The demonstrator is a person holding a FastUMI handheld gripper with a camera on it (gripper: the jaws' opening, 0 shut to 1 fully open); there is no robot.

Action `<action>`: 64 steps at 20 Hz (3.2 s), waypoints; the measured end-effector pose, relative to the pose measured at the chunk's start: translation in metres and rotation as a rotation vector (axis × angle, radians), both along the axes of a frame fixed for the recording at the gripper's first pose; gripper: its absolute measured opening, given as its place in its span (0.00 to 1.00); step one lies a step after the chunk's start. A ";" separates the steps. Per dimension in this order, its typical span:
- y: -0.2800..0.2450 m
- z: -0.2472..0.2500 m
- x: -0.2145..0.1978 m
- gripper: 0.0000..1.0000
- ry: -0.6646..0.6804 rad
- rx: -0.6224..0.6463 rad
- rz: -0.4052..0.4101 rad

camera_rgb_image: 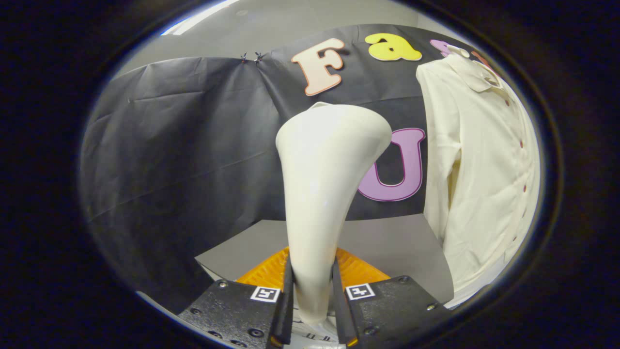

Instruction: Iron the clothes twice with a garment steamer, once on the left side and once on the right side.

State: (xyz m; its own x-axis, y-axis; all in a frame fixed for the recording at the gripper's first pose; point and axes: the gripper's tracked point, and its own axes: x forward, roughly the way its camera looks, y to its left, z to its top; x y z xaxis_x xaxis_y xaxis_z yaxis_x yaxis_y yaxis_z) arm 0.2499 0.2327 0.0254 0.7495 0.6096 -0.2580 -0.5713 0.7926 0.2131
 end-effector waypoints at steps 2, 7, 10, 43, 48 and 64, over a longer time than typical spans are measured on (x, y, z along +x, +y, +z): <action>-0.004 0.025 -0.009 0.34 -0.050 0.063 -0.002; -0.047 0.067 -0.005 0.33 -0.115 0.051 -0.067; -0.089 0.081 0.014 0.33 -0.162 0.014 -0.148; -0.242 -0.031 0.122 0.34 -0.057 -0.017 -0.397; -0.245 -0.058 0.111 0.34 -0.024 -0.045 -0.370; -0.259 -0.216 0.050 0.35 0.192 -0.128 -0.282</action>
State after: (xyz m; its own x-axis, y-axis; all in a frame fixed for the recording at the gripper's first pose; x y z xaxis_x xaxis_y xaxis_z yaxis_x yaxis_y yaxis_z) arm 0.3003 -0.0263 -0.1903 0.8141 0.3391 -0.4715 -0.2853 0.9406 0.1840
